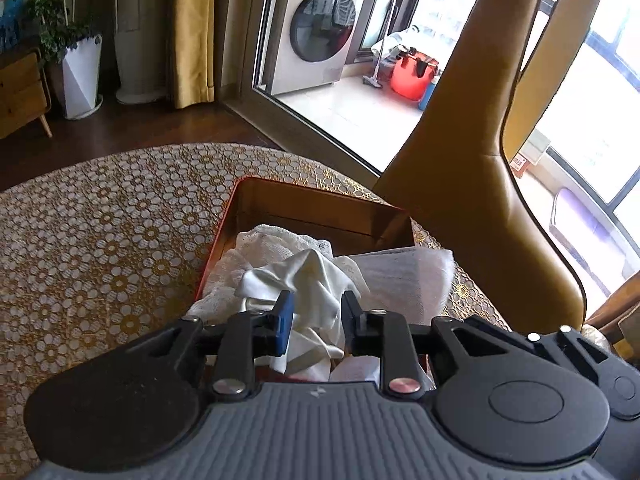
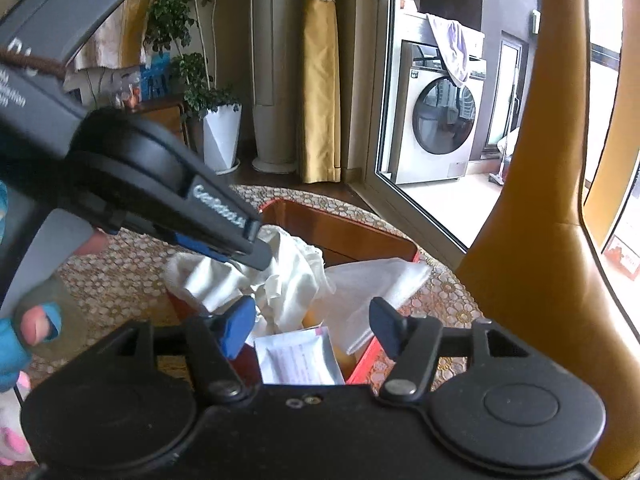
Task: Organize soft objects
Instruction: 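Open both tools over the red box to drop glove and sachet, withdraw, then grasp the blue printed mask packet with the right tool while the left tool reaches the cotton-swab bag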
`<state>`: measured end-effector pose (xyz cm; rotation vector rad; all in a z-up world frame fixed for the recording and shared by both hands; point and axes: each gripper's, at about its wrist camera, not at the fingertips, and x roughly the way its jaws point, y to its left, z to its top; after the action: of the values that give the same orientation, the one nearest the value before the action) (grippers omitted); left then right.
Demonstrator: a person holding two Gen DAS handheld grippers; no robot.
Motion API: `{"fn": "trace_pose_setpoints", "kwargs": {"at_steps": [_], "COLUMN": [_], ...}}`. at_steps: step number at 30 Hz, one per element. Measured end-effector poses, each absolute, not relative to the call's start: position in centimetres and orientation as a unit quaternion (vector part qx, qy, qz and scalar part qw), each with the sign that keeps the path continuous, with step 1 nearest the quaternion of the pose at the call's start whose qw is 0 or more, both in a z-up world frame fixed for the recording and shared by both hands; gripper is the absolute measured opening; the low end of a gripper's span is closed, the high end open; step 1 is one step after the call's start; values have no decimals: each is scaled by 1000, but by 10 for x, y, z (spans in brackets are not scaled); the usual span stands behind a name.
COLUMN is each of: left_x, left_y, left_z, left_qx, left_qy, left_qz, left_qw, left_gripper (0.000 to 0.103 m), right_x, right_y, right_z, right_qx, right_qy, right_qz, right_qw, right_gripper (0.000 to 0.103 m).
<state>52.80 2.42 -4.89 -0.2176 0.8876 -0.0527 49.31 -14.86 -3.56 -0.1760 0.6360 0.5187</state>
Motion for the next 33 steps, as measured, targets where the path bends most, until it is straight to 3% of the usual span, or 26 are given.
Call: {"fn": "trace_pose_setpoints", "kwargs": {"at_steps": [14,30,32,33], "left_x": [443,353,344,340], "left_y": [20,21,20,20], "left_z": [-1,8,6,4], "left_qx": [-64,-49,-48,-47], "left_qy": [399,382,381,380], "left_qz": [-36,-54,-56,-57], "left_qw": [914,921,921,922], "left_gripper": [25,25,31,46], "right_x": [429,357,351,349], "right_y": [-180,-202,-206,-207], "right_z": [8,32,32,31], "right_qx": [-59,-31,-25,-23], "right_qy": [299,282,283,284], "right_qz": [260,283,284,285], "right_qw": [916,916,916,915], "right_gripper": [69,77,79,79]}}
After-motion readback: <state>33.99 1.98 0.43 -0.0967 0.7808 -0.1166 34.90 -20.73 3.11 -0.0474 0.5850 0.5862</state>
